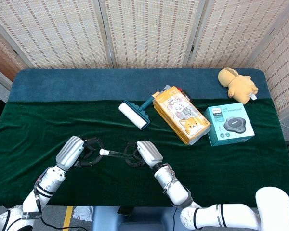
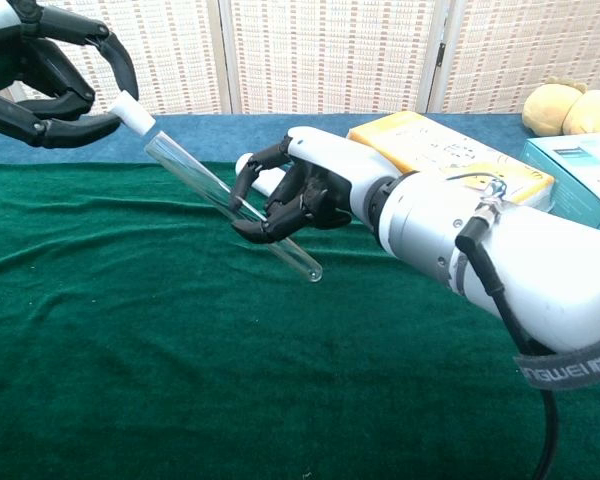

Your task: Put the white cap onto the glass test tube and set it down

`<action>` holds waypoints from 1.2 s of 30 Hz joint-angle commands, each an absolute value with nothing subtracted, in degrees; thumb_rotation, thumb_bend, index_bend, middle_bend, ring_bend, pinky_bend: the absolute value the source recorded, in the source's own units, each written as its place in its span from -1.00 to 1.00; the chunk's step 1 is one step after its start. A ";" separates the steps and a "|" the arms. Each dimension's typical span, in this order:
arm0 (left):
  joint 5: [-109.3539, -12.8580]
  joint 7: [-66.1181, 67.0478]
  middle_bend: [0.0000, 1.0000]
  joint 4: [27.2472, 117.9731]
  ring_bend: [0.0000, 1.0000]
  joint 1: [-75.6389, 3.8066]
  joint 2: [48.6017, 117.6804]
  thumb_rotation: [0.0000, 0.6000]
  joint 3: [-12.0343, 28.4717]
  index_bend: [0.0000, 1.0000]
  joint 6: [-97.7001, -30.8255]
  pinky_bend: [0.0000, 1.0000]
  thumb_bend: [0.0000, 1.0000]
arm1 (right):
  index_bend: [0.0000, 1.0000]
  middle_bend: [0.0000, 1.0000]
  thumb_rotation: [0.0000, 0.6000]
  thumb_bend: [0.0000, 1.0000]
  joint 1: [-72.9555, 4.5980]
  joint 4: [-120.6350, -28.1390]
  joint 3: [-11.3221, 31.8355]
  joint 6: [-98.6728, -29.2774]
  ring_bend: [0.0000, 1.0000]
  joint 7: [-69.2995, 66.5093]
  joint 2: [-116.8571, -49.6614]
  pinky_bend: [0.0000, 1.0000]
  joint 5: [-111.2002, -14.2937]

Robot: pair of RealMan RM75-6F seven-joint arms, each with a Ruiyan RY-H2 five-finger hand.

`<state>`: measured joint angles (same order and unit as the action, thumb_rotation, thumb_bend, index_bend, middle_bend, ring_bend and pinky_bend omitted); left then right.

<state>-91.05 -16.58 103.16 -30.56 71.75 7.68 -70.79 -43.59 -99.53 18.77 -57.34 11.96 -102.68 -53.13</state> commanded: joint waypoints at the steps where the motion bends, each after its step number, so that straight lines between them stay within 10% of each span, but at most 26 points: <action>1: -90.78 -16.43 0.98 102.92 0.65 -30.68 71.99 1.00 7.68 0.22 -70.76 0.47 0.00 | 0.82 0.99 1.00 0.64 -43.68 -99.65 18.72 -57.56 1.00 11.85 -102.58 1.00 -53.19; 36: -91.41 -16.40 0.98 103.80 0.65 -30.28 71.69 1.00 6.80 0.22 -72.87 0.47 0.00 | 0.82 0.99 1.00 0.64 -45.13 -99.68 18.36 -59.27 1.00 11.56 -103.33 1.00 -52.30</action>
<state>-91.42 -16.40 103.81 -30.29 71.68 6.79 -72.87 -45.13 -99.67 18.35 -59.27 11.54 -103.33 -52.30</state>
